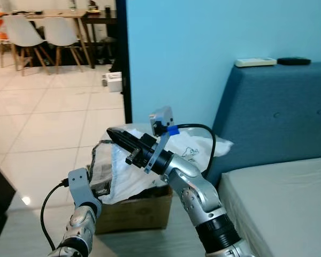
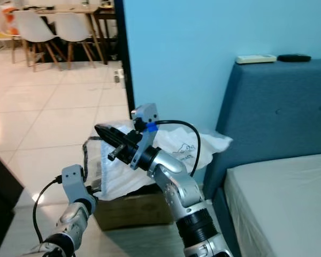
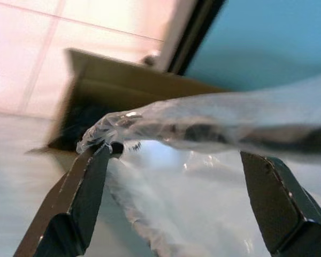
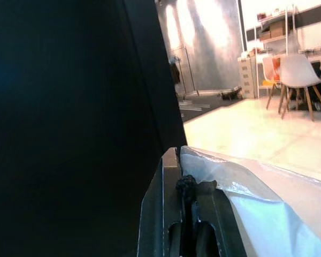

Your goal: Clean up the room

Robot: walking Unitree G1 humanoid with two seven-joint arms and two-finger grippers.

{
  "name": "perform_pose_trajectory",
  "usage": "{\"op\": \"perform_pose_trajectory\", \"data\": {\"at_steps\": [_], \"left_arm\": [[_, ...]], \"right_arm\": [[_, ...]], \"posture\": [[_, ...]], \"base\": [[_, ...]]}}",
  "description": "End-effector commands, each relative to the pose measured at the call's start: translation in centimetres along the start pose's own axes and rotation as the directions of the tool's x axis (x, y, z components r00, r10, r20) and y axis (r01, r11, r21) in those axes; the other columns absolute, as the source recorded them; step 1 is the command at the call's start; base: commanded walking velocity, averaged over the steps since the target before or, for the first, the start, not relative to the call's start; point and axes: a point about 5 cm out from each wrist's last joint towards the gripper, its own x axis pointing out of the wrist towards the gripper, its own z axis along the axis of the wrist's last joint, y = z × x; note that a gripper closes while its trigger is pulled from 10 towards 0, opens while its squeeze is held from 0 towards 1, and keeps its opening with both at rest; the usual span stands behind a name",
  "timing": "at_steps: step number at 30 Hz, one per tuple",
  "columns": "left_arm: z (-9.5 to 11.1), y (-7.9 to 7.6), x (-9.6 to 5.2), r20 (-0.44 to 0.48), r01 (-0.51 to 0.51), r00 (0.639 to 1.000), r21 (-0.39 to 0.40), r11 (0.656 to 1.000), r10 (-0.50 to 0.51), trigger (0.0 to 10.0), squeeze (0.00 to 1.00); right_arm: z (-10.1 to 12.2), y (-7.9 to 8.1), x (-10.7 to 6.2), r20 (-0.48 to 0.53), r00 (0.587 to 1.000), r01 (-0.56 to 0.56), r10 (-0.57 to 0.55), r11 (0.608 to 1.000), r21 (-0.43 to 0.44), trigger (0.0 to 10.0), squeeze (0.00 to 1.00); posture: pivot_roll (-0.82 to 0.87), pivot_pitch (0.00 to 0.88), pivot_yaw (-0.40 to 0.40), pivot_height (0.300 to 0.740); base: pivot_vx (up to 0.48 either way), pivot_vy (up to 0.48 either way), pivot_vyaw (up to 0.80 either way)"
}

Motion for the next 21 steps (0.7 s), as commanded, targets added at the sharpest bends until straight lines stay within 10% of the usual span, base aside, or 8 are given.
{"op": "perform_pose_trajectory", "data": {"at_steps": [1,6,9,21], "left_arm": [[-0.1,0.5,-0.1,-0.004,-0.013,1.000,0.011,1.000,0.013,10.0,0.00],[-0.3,0.6,-0.2,-0.009,-0.015,1.000,0.014,1.000,0.015,10.0,0.00],[-0.5,1.1,-0.2,-0.027,-0.051,0.998,-0.005,0.999,0.051,10.0,0.00],[-0.6,1.0,-0.3,-0.032,-0.047,0.998,-0.002,0.999,0.047,10.0,0.00]], "right_arm": [[0.6,1.4,1.3,0.020,0.996,-0.087,0.087,0.996,0.015,10.0,0.00],[-0.3,1.6,1.5,-0.021,0.996,-0.091,0.092,0.995,0.046,10.0,0.00],[-4.0,2.5,0.7,-0.254,0.955,-0.129,0.151,0.986,0.103,10.0,0.00],[-5.1,4.5,-0.3,-0.304,0.884,-0.254,0.354,0.911,0.325,10.0,0.00]], "posture": [[-0.10,0.000,-0.031,0.715],[-0.09,0.000,-0.030,0.715],[-0.09,0.000,-0.032,0.715],[-0.09,0.000,-0.036,0.715]], "base": [[0.480,0.000,0.00],[0.480,0.000,0.00],[0.263,0.000,0.00],[0.000,0.000,0.00]]}}
